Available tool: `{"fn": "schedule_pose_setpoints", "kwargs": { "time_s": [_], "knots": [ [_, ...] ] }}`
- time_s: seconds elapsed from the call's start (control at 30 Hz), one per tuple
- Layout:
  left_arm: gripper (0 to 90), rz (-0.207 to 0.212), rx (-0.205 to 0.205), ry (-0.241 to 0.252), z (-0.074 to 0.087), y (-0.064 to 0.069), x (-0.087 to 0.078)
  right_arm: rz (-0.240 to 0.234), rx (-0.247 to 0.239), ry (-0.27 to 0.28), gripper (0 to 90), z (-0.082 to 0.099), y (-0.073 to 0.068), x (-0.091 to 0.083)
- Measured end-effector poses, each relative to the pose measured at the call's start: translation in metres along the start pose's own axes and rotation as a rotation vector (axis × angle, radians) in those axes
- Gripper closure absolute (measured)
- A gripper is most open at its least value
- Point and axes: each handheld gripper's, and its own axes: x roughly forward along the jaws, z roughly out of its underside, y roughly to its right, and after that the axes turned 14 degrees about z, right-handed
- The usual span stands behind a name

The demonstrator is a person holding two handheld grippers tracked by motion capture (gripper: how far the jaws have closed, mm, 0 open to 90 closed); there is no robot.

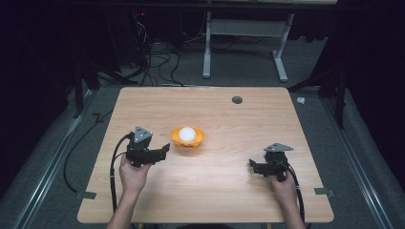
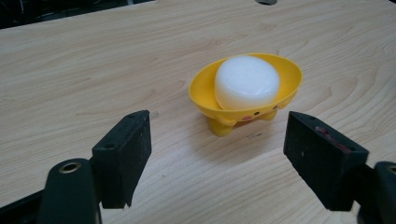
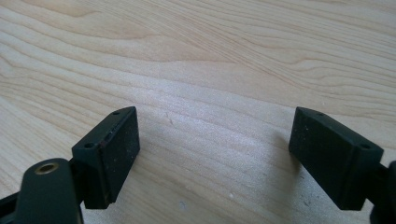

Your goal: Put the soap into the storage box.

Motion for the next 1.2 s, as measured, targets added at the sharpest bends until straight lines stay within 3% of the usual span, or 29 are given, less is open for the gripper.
{"fn": "schedule_pose_setpoints", "kwargs": {
  "time_s": [1.2],
  "knots": [
    [24.0,0.001,-0.068,-0.013,0.030,-0.008,-0.004,0.000,0.000,0.000,17.1,0.000,0.000,0.000]
  ]
}}
